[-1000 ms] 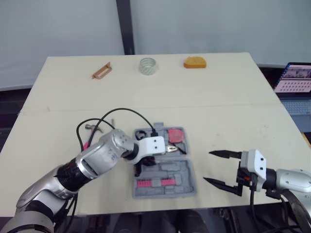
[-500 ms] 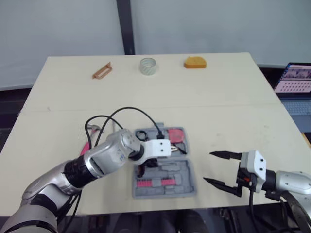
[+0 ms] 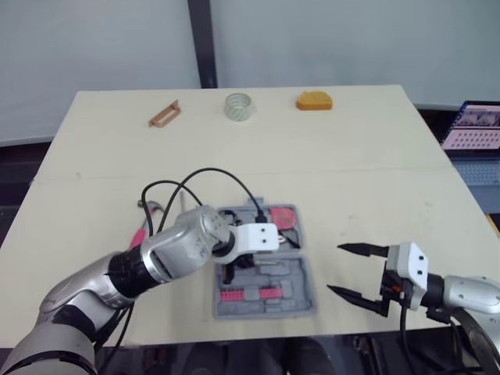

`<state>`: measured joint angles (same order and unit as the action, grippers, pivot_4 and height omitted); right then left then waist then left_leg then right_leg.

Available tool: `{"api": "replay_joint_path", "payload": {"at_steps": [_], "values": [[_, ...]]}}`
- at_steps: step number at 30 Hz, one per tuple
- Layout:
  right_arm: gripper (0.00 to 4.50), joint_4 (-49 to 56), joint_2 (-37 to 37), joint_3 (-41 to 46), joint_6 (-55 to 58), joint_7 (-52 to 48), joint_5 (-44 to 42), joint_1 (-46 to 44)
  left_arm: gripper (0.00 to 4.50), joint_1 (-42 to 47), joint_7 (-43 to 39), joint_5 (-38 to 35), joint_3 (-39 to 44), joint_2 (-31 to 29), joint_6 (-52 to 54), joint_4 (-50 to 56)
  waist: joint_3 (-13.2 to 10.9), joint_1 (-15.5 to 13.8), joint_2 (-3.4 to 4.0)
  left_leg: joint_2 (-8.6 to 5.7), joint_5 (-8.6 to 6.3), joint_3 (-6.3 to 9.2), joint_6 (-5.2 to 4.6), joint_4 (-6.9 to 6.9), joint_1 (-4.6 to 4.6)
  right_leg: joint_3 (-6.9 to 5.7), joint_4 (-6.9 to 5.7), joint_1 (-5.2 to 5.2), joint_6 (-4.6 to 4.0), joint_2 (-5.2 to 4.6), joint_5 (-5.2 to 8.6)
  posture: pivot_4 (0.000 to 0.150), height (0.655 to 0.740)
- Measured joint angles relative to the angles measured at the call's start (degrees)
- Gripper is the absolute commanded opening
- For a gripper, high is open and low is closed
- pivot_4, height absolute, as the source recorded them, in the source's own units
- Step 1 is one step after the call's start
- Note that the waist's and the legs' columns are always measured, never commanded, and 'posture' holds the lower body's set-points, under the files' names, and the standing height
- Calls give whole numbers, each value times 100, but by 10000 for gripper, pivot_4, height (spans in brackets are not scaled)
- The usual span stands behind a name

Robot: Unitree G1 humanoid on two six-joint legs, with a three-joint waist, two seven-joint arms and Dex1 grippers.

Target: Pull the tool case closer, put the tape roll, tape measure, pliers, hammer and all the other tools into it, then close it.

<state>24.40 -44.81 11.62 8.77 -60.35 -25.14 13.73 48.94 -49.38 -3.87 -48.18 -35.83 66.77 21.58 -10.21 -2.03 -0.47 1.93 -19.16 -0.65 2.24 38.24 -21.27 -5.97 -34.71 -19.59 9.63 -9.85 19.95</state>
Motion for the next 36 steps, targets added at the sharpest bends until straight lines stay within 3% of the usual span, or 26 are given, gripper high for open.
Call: {"api": "replay_joint_path", "payload": {"at_steps": [19,26,30,33,36], "values": [[45000,29,-1,4,8,153,-4,91,236,5,59,97,-30,147,-183,-213,0,-49,0,0,0,0,0,2,0,0,-2,0,0,0,0,1500,7400],[45000,29,-1,4,10,178,-5,67,34028,4,-2,-66,58,154,286,-124,0,-71,0,0,0,0,0,3,0,0,-3,0,0,0,0,1500,7400],[45000,29,-1,4,10,188,-5,26,34028,4,53,-277,390,167,716,41,0,-71,0,0,0,0,0,4,0,0,-4,0,0,0,0,1500,7400],[45000,29,0,2,10,193,-5,-7,26042,-28,156,-362,631,169,829,75,0,-70,0,0,0,0,0,4,0,0,-4,0,0,0,0,1500,7400],[45000,28,0,1,10,195,-6,-29,11378,-264,289,-416,944,140,661,166,0,-69,0,0,0,1,0,3,0,0,-4,0,0,0,0,1500,7400]]}}
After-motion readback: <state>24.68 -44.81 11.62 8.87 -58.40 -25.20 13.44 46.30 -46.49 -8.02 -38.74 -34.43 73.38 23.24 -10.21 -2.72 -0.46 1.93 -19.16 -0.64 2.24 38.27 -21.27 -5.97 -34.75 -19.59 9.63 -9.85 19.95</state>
